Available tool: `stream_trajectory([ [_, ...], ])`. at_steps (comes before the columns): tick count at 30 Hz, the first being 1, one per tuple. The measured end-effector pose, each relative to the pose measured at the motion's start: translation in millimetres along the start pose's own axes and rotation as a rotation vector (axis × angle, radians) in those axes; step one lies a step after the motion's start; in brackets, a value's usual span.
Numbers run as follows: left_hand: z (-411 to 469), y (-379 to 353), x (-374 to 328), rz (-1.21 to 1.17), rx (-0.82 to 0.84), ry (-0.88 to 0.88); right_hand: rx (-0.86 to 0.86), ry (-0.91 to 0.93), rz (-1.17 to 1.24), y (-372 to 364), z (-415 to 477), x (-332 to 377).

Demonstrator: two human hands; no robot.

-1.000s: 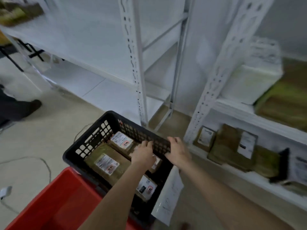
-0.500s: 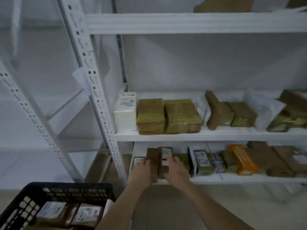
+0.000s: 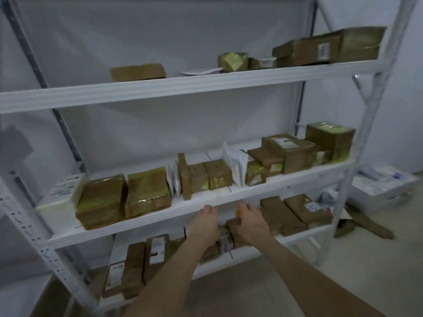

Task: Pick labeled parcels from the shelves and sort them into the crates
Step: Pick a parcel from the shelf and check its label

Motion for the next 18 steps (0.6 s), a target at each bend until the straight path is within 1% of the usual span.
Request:
stream_trajectory([
  [7,73.6,-35.0,-117.8,-0.002,-0.013,-0.177,-0.058,-0.148,0.077,32.1,28.4,-112.8],
  [13,176.7,-70.3,-195.0,-0.006,-0.03,-0.269,-0.11,-0.264,0.066,69.9,91.7,-212.2],
  [18,259.6,-83.2,-254.5,-0.014,-0.001,-0.327,-0.133,-0.331,0.052,94.7,151.4,-277.8],
])
Point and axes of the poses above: each hand's wrist, its own z-axis towards the middle knuckle, its own y-axis out of the back of the hand, x = y × z, the point moved 5 cm from there along z, towards the middle knuckle, and after that the axes turned 11 degrees about -z, right-handed, at the moved point
